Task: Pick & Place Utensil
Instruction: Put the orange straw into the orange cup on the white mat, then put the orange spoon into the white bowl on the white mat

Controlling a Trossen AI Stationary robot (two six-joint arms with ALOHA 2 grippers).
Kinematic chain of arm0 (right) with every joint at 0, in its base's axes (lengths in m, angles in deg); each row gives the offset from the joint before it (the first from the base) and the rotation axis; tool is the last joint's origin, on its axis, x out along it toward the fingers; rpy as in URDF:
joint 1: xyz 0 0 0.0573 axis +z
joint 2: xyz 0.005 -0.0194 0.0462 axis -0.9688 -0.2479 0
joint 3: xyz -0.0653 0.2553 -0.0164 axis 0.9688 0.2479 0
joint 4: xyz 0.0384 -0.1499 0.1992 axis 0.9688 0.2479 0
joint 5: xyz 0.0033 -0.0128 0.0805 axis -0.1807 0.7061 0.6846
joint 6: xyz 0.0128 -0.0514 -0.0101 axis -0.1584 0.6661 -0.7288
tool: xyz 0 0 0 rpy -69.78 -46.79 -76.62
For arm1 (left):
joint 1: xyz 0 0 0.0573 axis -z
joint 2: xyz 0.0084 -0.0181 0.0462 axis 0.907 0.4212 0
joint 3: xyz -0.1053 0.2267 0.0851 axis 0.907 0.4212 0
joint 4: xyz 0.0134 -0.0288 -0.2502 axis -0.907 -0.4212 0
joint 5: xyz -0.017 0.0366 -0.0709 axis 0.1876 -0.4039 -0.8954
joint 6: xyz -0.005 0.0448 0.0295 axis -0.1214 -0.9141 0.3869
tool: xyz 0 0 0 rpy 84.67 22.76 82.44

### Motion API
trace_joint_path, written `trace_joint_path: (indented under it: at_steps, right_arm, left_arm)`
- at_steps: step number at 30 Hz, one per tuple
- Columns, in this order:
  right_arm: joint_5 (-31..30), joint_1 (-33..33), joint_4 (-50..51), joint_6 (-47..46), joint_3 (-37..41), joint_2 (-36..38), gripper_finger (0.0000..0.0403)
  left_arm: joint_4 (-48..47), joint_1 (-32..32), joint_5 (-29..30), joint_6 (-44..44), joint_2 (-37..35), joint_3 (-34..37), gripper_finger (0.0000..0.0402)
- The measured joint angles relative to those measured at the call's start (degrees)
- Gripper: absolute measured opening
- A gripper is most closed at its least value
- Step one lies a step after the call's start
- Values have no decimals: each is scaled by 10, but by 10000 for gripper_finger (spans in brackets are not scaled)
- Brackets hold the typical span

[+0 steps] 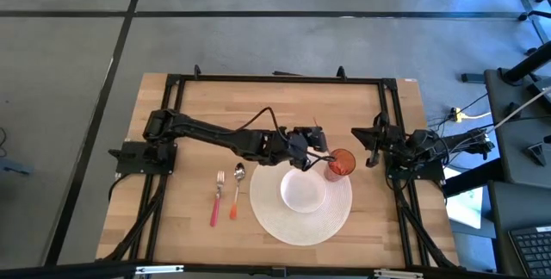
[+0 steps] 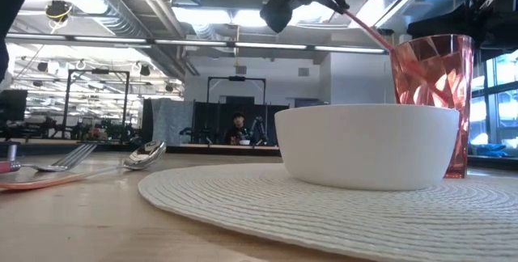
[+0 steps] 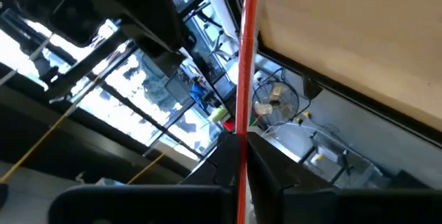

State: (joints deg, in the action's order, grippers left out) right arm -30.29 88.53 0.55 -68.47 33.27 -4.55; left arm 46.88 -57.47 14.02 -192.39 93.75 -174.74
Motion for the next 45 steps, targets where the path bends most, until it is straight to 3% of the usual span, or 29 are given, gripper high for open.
trace_joint_path:
  at_steps: [12,18,21,24,28,30,31,38,45]
  right_arm:
    - [1,0,0,-4,0,0,30]
    - [1,0,0,-5,0,0,30]
    - [1,0,0,-5,0,0,30]
    - [10,0,0,-5,0,0,30]
    - [12,0,0,-5,0,0,30]
    - [12,0,0,-3,0,0,30]
    - [12,0,0,-2,0,0,30]
    - [12,0,0,-1,0,0,30]
    - [12,0,0,0,0,0,30]
  left_arm:
    - [56,17,2,33,-1,0,109]
    - [133,28,75,111,-9,0,116]
    - [90,26,92,231,-54,0,98]
    - [-50,14,68,436,-129,0,70]
    - [-259,-30,-106,784,-238,0,19]
    - [-304,-60,-180,913,-285,22,6]
    - [-319,-70,-189,956,-305,43,5]
    - [-286,-58,-233,1160,-432,256,3]
    - [-111,-6,-178,1374,-522,498,3]
